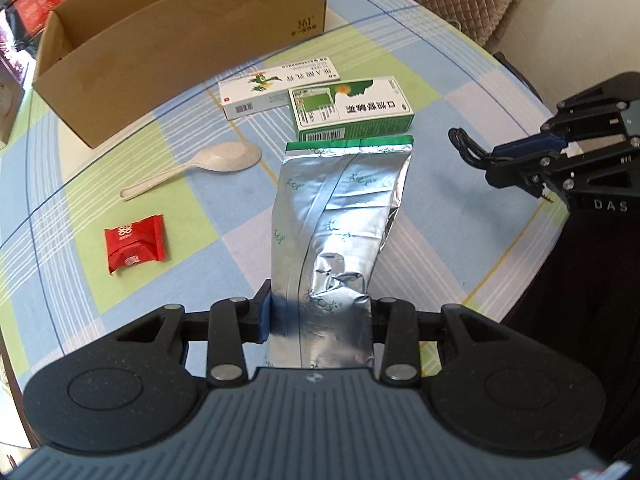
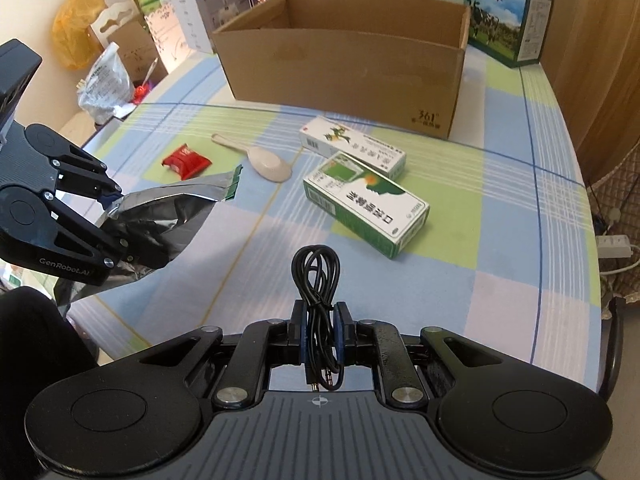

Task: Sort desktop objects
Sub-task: 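Lift and carry the foil pouch and black cable over the cardboard box with both tools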

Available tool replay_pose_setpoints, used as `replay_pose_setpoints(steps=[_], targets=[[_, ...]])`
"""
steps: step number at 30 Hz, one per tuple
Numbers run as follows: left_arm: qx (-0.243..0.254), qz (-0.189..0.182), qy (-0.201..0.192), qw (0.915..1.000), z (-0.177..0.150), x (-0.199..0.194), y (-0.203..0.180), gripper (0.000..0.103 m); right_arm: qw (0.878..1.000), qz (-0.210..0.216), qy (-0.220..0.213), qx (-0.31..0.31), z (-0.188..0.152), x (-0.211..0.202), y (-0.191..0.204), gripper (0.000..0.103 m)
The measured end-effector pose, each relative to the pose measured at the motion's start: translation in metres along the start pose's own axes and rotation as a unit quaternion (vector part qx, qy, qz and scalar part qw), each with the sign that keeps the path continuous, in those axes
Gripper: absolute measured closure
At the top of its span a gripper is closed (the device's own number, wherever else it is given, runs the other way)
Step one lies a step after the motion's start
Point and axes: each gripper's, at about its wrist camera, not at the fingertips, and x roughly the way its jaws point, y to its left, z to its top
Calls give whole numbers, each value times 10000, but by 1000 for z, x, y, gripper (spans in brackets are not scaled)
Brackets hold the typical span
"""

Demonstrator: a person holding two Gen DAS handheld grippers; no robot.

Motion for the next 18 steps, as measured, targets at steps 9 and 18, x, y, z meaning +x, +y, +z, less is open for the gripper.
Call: replay_pose_setpoints(steps=[9, 18], targets=[[-224, 64, -139, 9996, -1, -21, 4, 70, 9999, 12, -124, -57, 2, -11, 7, 93], [-512, 132, -307, 9981, 8, -38, 14, 70, 9998, -19, -207, -68, 9, -18, 6, 93]])
